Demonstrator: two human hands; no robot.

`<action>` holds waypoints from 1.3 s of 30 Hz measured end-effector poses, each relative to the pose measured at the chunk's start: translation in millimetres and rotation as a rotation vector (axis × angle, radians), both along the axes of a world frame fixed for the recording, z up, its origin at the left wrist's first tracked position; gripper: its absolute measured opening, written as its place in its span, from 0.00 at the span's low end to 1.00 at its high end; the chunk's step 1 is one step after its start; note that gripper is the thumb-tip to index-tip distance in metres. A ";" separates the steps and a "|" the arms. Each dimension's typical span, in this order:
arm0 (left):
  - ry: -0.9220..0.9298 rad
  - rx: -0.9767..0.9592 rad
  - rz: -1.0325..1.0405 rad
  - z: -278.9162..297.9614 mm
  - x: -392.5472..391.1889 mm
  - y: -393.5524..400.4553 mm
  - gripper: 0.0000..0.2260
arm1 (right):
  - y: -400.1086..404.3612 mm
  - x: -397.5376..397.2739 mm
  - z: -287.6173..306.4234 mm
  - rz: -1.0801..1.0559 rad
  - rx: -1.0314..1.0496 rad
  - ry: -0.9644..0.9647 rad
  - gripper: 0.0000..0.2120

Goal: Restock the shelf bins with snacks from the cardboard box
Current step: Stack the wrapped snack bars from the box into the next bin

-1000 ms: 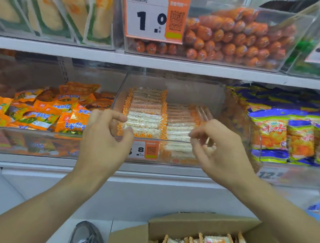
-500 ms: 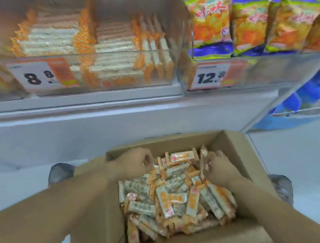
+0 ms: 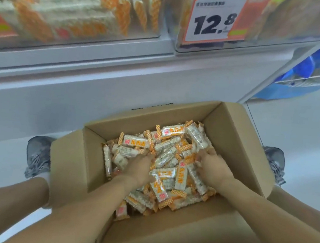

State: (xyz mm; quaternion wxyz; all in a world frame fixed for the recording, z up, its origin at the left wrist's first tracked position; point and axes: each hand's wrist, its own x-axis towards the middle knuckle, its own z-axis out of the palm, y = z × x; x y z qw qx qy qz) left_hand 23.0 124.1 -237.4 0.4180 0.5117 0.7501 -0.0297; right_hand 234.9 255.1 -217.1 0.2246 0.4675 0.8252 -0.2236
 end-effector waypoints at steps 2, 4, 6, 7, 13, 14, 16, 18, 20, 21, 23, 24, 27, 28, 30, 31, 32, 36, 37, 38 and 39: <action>-0.033 0.001 0.050 -0.9 -1.6 -0.6 0.27 | -0.6 -2.4 4.5 -0.019 -0.010 0.042 0.12; -0.120 -0.019 0.110 2.4 -5.2 0.4 0.27 | 1.6 -5.7 11.7 -0.025 -0.002 0.090 0.13; -0.202 -0.027 0.140 12.4 -11.6 1.2 0.25 | 2.7 -13.1 24.7 -0.025 -0.030 0.135 0.15; -0.247 -0.030 0.167 19.8 -15.9 2.5 0.24 | 3.3 -19.0 34.3 -0.013 -0.048 0.164 0.16; -0.461 0.067 0.391 100.5 -54.4 18.3 0.23 | 10.9 -68.6 129.3 -0.124 -0.248 0.619 0.19; -0.516 0.105 0.397 120.0 -60.0 21.7 0.19 | 11.5 -76.7 149.3 -0.193 -0.338 0.693 0.19; -0.637 0.127 0.381 163.6 -70.9 28.3 0.10 | 11.8 -90.0 191.3 -0.288 -0.446 0.751 0.16; -0.644 0.092 0.313 213.3 -81.0 32.6 0.09 | 11.7 -93.1 229.8 -0.236 -0.389 0.703 0.11; -0.616 0.082 0.256 257.2 -93.6 32.2 0.12 | 11.9 -87.9 261.2 -0.148 -0.260 0.677 0.10; -0.618 0.091 0.257 275.0 -99.5 29.3 0.12 | 10.9 -82.9 271.9 -0.150 -0.255 0.710 0.10; -0.648 0.115 0.279 300.5 -108.2 19.7 0.12 | 4.3 -72.2 287.4 -0.251 -0.379 0.866 0.09; -0.667 0.135 0.307 308.8 -111.1 13.6 0.12 | 0.7 -67.7 291.8 -0.322 -0.450 0.942 0.09; -0.752 0.200 0.466 317.1 -117.2 -9.9 0.10 | -3.6 -59.5 297.0 -0.434 -0.578 1.081 0.11; -0.779 0.214 0.522 316.2 -118.3 -18.6 0.11 | -4.2 -59.7 297.7 -0.443 -0.619 1.102 0.12; -0.833 0.227 0.586 310.4 -122.5 -32.2 0.14 | -3.5 -62.0 296.9 -0.486 -0.697 1.149 0.15; -0.861 0.223 0.580 307.7 -124.0 -36.6 0.15 | -3.6 -63.7 294.3 -0.517 -0.729 1.173 0.17; -0.881 0.216 0.549 305.6 -125.0 -39.1 0.15 | -5.5 -66.1 292.7 -0.536 -0.761 1.191 0.20; -0.827 0.289 0.408 303.0 -121.2 -30.1 0.12 | -11.9 -73.7 279.5 -0.539 -0.831 1.221 0.28; -0.815 0.317 0.412 303.0 -119.0 -26.6 0.10 | -13.5 -76.1 276.6 -0.541 -0.819 1.226 0.29; -0.817 0.344 0.420 304.0 -116.1 -23.7 0.09 | -14.9 -78.9 274.7 -0.542 -0.799 1.229 0.29; -0.820 0.372 0.419 303.4 -114.0 -21.3 0.09 | -16.4 -82.5 273.8 -0.538 -0.784 1.232 0.29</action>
